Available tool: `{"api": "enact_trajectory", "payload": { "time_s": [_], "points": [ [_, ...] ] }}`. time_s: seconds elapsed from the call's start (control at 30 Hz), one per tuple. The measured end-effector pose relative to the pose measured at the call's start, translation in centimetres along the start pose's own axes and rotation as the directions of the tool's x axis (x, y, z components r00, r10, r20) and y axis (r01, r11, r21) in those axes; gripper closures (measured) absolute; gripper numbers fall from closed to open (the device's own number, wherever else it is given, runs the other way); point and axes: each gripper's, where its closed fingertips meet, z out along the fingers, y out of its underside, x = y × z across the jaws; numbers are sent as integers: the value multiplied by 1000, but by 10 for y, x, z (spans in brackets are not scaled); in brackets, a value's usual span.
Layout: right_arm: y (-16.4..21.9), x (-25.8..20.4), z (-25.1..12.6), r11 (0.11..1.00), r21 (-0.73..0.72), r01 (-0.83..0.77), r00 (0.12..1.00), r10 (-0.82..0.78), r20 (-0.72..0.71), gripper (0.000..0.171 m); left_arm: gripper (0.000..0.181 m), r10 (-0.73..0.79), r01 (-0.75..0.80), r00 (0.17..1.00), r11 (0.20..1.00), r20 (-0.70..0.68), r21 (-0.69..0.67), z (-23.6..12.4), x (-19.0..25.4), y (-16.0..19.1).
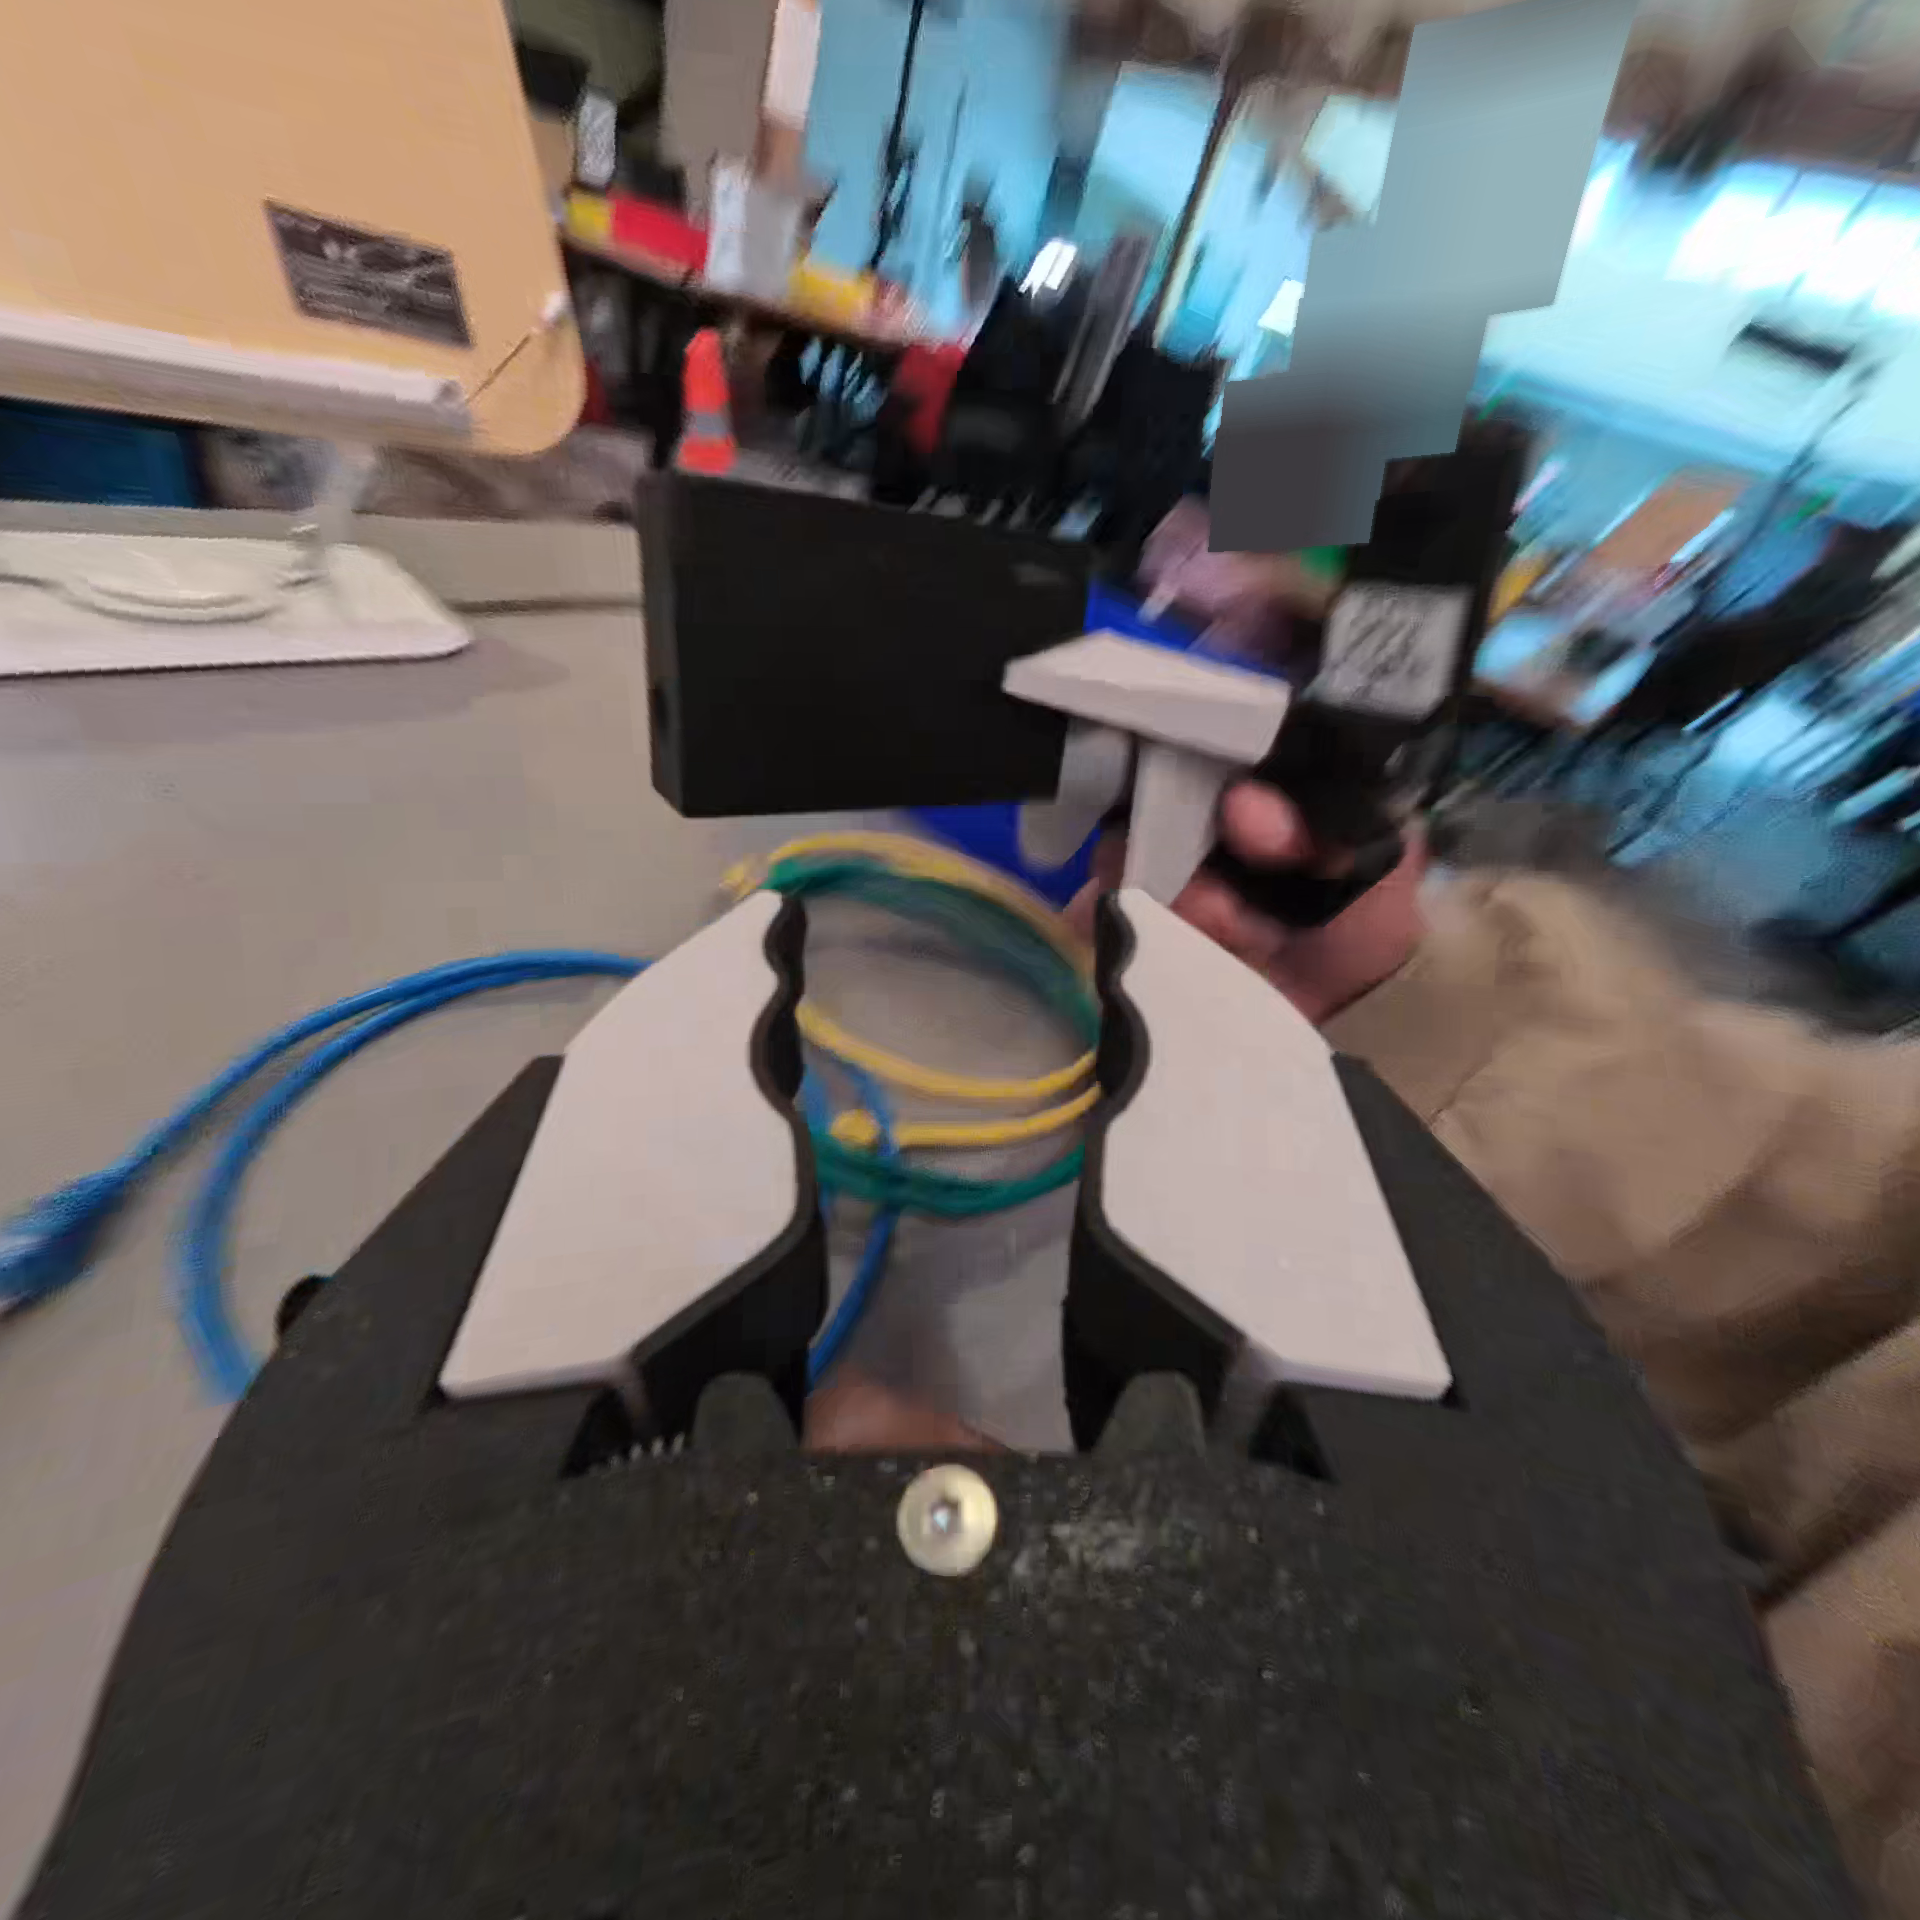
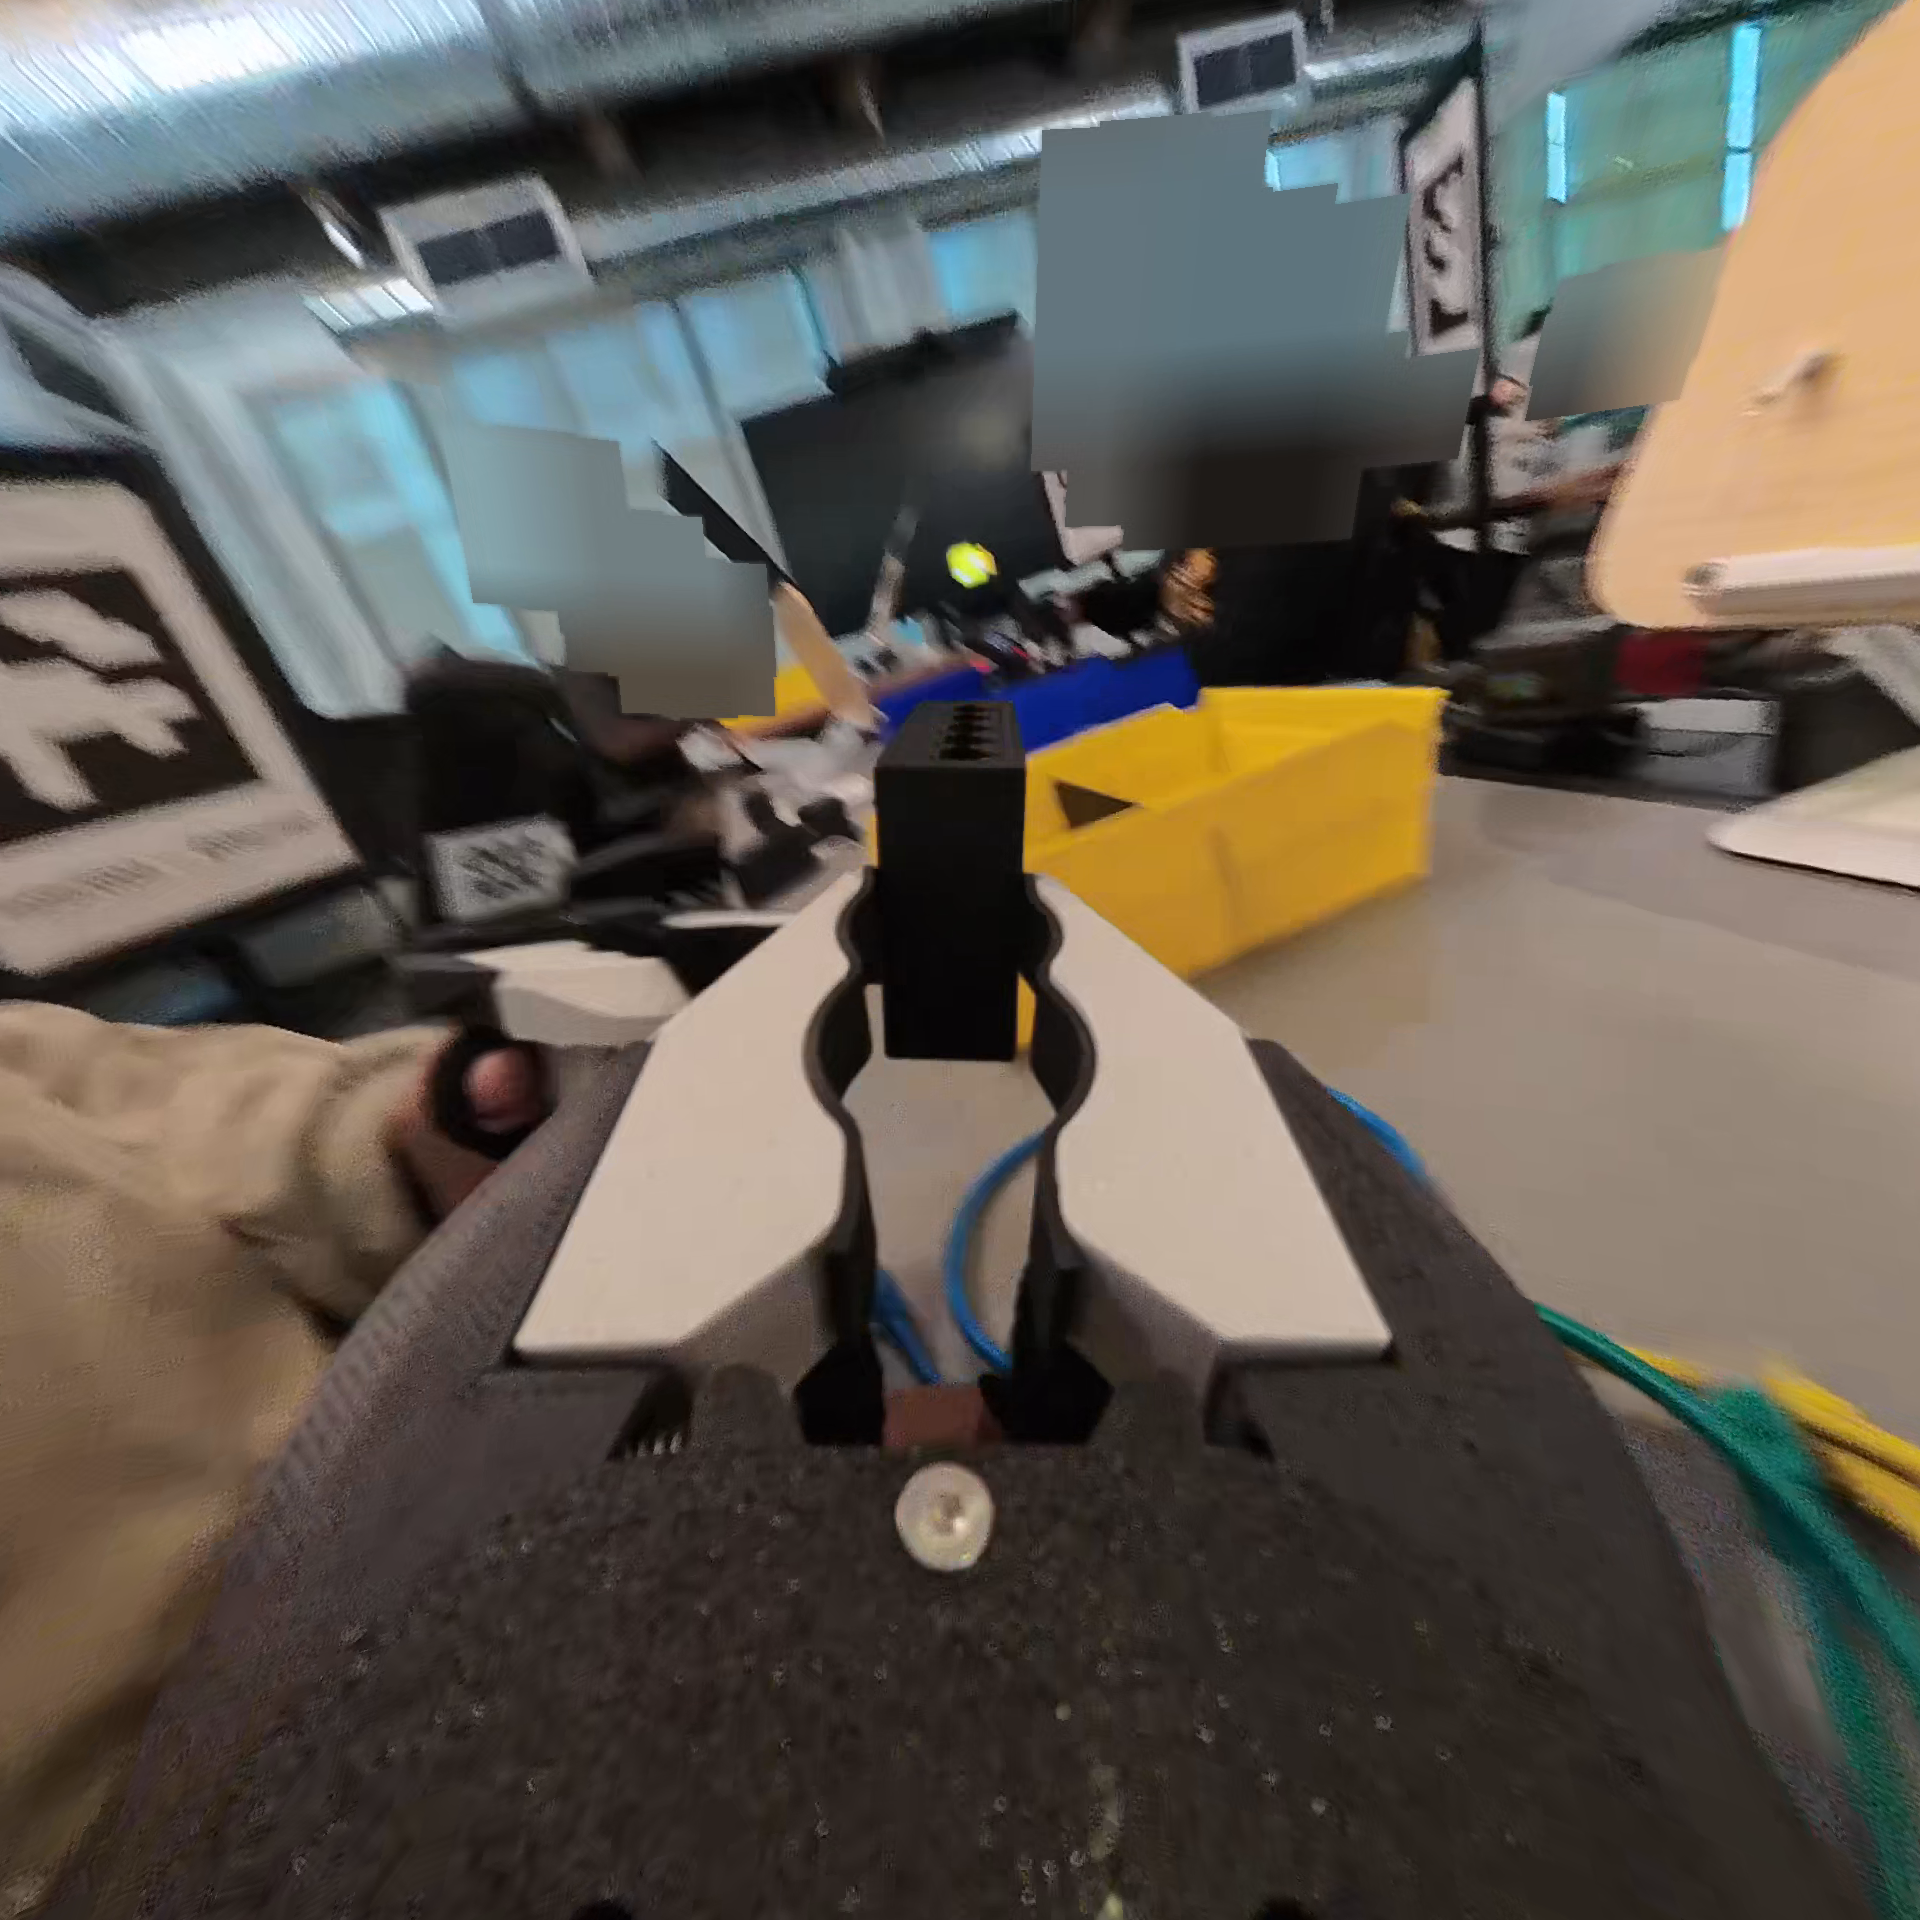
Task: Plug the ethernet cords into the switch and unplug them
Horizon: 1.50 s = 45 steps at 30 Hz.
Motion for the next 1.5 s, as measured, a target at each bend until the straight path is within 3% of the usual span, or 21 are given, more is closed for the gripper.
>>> {"api": "enact_trajectory", "payload": {
  "time_s": [0.07,0.17,0.3,0.37,0.5,0.7,0.8,0.9,1.07,1.17,1.3,1.4,1.5],
  "points": [
    [-8,-19,2,994,59,-89,989,81,121,146,124,-98,109,991,985,-89,133,-4,2,-18],
    [-7,-43,4,981,56,-184,947,162,277,146,122,-125,176,969,954,-213,242,-13,12,-33],
    [4,-62,3,987,-22,-158,917,155,368,147,126,-36,107,958,965,-285,237,-22,25,-35],
    [11,-69,-2,989,-80,-124,902,146,407,147,142,-9,70,938,984,-346,163,-26,31,-28],
    [27,-76,-7,981,-175,-81,883,152,444,146,147,46,-27,916,998,-399,53,-28,40,-6],
    [50,-80,-8,959,-279,-49,865,180,469,146,152,6,31,902,996,-431,79,-29,44,-12],
    [55,-73,-1,965,-263,-8,900,122,419,146,151,77,-69,910,997,-407,36,-30,38,-7],
    [60,-68,3,963,-269,21,918,88,387,142,152,252,-268,900,963,-355,5,-29,35,2],
    [62,-63,7,967,-230,113,937,-26,349,134,152,481,-504,831,864,-278,-14,-29,31,13],
    [63,-50,5,960,-235,149,952,-74,298,129,152,660,-678,731,732,-174,-67,-30,15,10],
    [65,-2,3,934,-321,155,988,-139,72,128,152,800,-787,600,588,-9,-187,-38,-34,4],
    [76,34,-2,890,-453,49,984,-122,-133,123,152,817,-800,572,576,72,-170,-40,-57,4],
    [86,55,-11,834,-552,12,951,-180,-251,117,152,793,-787,601,609,105,-97,-37,-63,8]
  ]
}}
